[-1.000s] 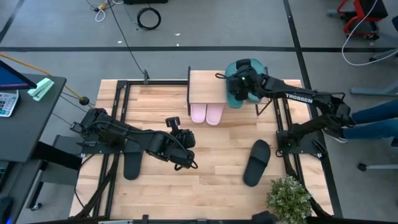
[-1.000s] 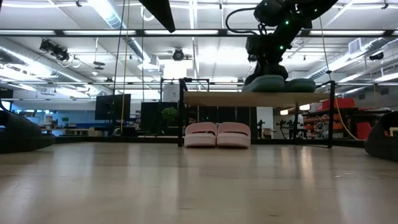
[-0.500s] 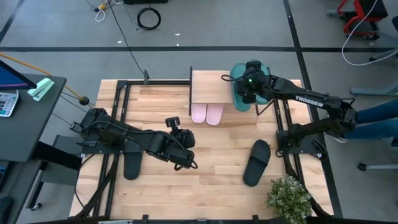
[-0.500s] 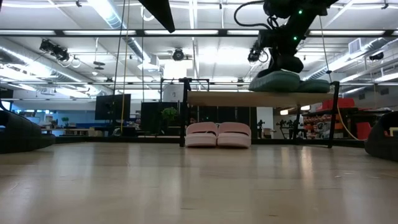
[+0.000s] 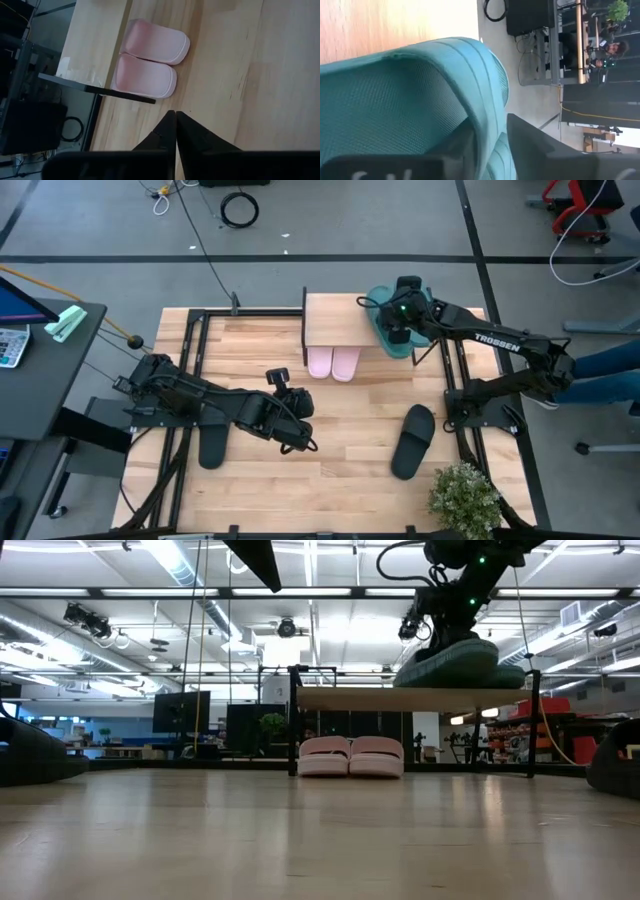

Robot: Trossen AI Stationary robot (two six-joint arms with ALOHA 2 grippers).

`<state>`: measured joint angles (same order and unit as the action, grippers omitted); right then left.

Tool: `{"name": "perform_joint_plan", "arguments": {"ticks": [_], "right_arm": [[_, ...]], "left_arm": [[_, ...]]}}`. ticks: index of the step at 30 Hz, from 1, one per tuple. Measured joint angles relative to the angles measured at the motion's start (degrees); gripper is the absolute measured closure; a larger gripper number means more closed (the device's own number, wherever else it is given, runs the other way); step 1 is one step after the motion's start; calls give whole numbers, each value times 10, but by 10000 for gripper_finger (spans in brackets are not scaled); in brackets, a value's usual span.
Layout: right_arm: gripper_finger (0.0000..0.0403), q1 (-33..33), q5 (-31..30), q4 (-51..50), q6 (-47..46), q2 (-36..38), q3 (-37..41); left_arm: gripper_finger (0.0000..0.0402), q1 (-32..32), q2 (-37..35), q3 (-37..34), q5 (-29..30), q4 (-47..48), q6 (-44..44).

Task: Pick and place slides into the shelf
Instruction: Put the left dark green slide on the shelf

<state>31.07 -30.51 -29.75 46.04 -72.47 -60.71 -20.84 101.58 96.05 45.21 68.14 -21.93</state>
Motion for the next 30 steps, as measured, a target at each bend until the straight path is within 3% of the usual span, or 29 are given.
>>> {"name": "perform_joint_plan", "arguments": {"ticks": [7, 14, 21, 24, 30], "right_arm": [[248, -1, 3, 6, -46, 0, 0], [244, -1, 4, 22, -56, 0, 0], [240, 10, 20, 69, -27, -1, 0], [234, 21, 65, 57, -27, -10, 0], [220, 37, 69, 5, -31, -40, 0]], "left_arm": [[379, 0, 0, 0, 0, 0, -11], [396, 0, 0, 0, 0, 0, -12], [379, 0, 0, 0, 0, 0, -11], [376, 0, 0, 0, 0, 0, -11], [390, 0, 0, 0, 0, 0, -10]]}}
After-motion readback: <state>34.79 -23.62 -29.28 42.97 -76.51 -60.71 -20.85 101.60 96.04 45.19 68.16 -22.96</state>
